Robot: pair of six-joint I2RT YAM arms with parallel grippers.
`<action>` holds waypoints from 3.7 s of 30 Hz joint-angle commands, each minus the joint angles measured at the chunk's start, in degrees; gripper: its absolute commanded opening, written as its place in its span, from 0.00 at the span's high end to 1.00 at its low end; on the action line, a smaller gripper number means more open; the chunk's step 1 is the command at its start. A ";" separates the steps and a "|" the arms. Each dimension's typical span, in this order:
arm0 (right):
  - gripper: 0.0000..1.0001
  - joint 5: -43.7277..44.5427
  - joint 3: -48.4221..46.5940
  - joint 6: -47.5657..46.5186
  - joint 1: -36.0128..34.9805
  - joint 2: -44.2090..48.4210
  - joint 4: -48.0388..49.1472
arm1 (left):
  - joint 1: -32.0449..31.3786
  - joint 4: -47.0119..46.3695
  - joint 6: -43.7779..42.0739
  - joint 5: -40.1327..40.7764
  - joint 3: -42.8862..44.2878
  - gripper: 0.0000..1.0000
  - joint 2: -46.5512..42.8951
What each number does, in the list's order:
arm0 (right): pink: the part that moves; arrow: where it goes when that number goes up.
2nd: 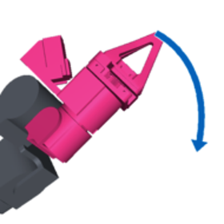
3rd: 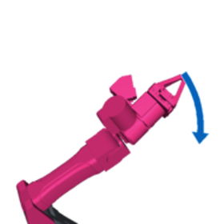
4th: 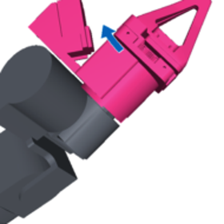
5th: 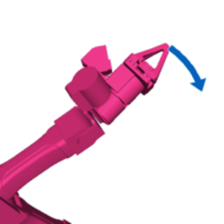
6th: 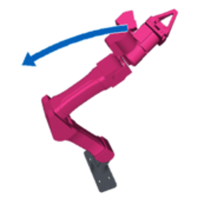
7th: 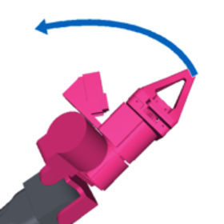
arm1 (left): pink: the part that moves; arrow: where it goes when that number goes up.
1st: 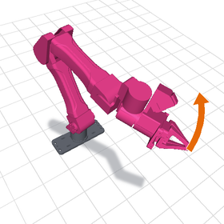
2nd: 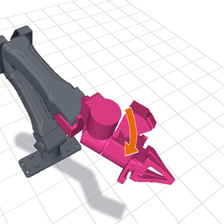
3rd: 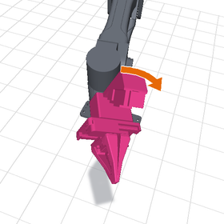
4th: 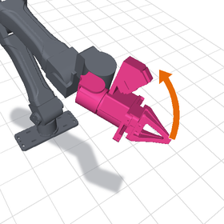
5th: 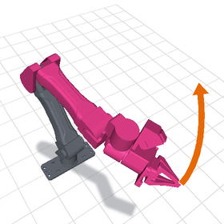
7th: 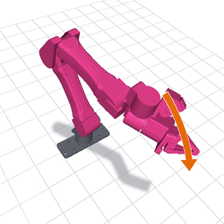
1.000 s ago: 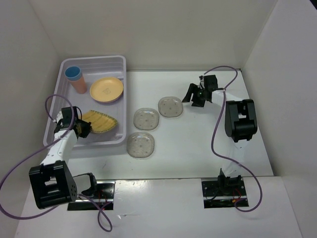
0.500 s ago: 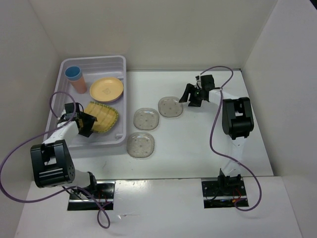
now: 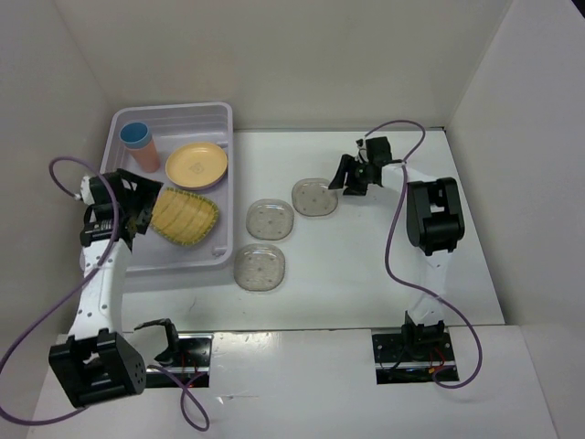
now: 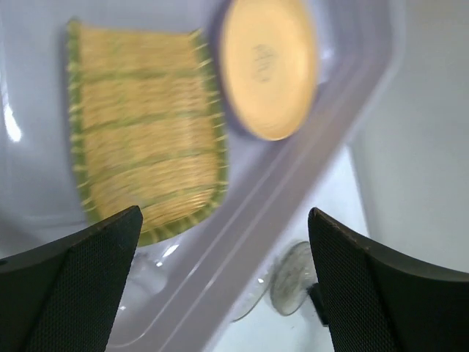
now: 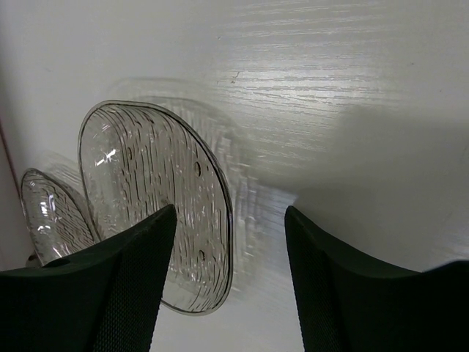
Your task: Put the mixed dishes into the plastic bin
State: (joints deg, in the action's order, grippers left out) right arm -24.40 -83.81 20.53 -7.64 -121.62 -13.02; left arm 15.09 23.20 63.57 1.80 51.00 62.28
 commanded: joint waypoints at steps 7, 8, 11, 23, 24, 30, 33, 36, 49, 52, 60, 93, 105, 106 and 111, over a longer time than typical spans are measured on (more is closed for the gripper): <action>0.44 0.06 -2.41 -1.73 -2.11 -3.27 -0.52 | 0.29 -8.51 -14.78 -6.87 6.12 0.00 -4.89; 0.45 0.06 -1.89 -1.73 -2.12 -3.79 -0.52 | 0.29 -9.22 -16.10 -8.38 6.91 0.00 -3.50; 0.59 0.75 -1.36 -1.73 -3.17 -3.80 -0.52 | -0.32 -8.88 -23.03 -16.02 13.03 0.00 2.72; 1.00 4.89 -1.88 -1.73 -3.79 3.84 -3.50 | -8.58 -0.09 -44.93 -50.03 38.54 0.00 30.34; 1.00 5.94 -1.88 -1.73 -3.79 5.33 -3.51 | -10.68 -0.09 -46.59 -51.88 40.12 0.00 33.75; 1.00 9.20 -5.30 -1.73 -3.79 15.71 -6.94 | -19.91 1.76 -50.39 -54.19 50.68 0.00 44.85; 1.00 8.59 -6.10 -0.50 -3.79 19.57 -7.64 | -22.55 -0.96 -50.39 -57.26 52.09 0.00 48.63; 1.00 8.58 -6.10 0.12 -5.19 22.74 -6.41 | -24.49 -1.49 -50.39 -57.26 53.67 0.00 51.97; 1.00 12.63 -4.43 1.79 -12.84 25.29 -5.88 | -27.31 -4.92 -50.39 -57.80 55.43 0.02 54.88; 1.00 12.10 -4.43 2.32 -13.89 25.29 -4.74 | -27.84 -4.92 -50.39 -58.31 55.43 0.12 55.40; 0.97 12.71 -6.80 2.32 -14.42 22.93 -4.21 | -29.07 -3.78 -49.68 -55.69 53.50 0.79 55.40; 0.39 8.85 -2.68 6.10 -22.51 2.00 1.24 | -0.51 -21.44 -14.18 -16.05 32.33 1.00 47.06; 0.43 8.85 -0.39 6.10 -24.08 0.87 0.62 | -0.50 -22.15 -10.92 -19.03 31.17 0.94 52.41; 0.43 8.85 -0.39 6.10 -24.09 0.86 0.01 | -0.50 -21.45 -10.92 -19.03 31.17 0.94 52.42; 0.43 8.85 0.23 5.57 -24.62 0.86 0.01 | -1.12 -20.39 -11.53 -18.50 31.79 0.83 53.12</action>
State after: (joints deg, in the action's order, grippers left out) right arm -15.31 -83.92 26.33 -31.11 -120.16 -13.80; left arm 14.31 3.86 51.42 -15.94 82.06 115.44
